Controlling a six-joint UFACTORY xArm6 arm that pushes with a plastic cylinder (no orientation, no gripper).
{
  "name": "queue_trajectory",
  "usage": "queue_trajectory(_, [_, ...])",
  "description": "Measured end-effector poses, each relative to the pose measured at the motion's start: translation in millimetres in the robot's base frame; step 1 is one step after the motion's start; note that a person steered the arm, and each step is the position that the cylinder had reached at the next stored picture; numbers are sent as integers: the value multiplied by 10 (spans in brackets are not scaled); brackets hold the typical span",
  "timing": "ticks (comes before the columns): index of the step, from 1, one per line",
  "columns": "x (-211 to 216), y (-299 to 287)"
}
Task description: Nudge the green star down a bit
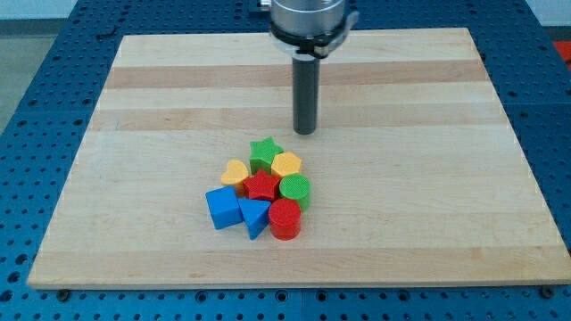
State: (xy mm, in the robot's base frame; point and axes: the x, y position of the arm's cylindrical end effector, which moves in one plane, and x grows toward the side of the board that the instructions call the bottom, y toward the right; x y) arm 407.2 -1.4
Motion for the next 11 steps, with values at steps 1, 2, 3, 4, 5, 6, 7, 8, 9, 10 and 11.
queue_trajectory(1, [1, -256])
queue_trajectory(2, [20, -481])
queue_trajectory(3, [136, -663])
queue_trajectory(4, [279, -683])
queue_trajectory(5, [309, -683])
queue_trajectory(6, [313, -683])
queue_trajectory(7, [315, -683])
queue_trajectory(8, [331, -683])
queue_trajectory(9, [367, -683])
queue_trajectory(10, [367, -683])
queue_trajectory(11, [367, -683])
